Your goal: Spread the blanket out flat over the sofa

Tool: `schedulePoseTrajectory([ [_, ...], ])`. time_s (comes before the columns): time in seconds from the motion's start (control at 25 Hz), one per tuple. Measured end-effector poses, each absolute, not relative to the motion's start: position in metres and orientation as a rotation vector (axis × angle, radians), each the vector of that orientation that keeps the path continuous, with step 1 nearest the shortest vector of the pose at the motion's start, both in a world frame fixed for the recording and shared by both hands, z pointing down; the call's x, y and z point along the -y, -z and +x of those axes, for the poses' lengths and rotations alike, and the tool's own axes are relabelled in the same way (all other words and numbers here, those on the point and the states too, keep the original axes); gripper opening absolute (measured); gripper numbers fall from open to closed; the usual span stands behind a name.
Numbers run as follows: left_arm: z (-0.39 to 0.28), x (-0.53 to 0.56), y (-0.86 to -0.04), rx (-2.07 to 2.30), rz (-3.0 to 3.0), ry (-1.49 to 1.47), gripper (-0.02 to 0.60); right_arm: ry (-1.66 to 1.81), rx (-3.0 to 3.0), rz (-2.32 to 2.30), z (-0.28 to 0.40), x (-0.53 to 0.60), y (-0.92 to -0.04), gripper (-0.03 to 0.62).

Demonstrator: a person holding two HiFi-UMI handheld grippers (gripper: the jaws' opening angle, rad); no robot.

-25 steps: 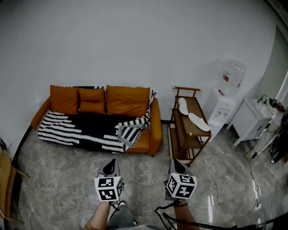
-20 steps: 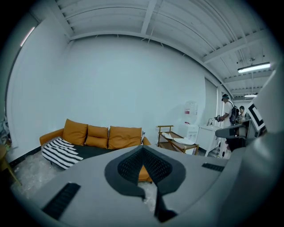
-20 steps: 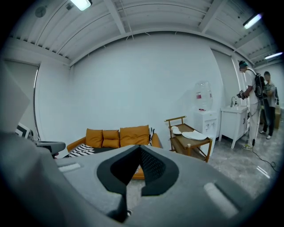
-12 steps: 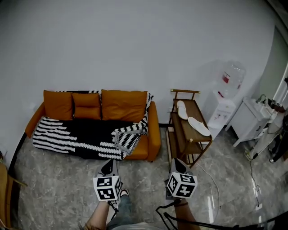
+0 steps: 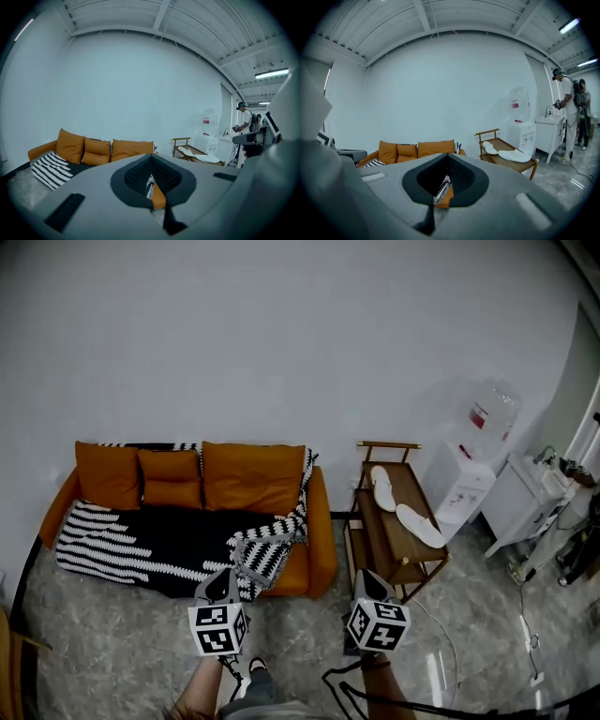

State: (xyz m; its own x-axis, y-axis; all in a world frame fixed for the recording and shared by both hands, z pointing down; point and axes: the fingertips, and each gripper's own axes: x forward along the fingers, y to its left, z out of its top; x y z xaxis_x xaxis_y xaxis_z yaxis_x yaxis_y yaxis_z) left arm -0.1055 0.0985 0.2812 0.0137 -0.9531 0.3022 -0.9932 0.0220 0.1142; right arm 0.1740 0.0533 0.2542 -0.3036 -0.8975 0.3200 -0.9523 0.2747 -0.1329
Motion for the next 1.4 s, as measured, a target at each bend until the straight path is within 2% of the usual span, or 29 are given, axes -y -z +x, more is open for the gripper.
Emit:
schedulePoseTrajectory([
  [0.6, -0.182, 0.036, -0.299, 1.962, 1.977, -0.233, -0.005, -0.477, 2.33, 1.694, 0.09, 0.078, -0.262, 0.005],
  [1.4, -0.191, 0.092, -0.322, 1.979, 1.862, -0.252, -0.005, -0.49, 2.326, 1.603, 0.074, 0.168, -0.278, 0.005],
])
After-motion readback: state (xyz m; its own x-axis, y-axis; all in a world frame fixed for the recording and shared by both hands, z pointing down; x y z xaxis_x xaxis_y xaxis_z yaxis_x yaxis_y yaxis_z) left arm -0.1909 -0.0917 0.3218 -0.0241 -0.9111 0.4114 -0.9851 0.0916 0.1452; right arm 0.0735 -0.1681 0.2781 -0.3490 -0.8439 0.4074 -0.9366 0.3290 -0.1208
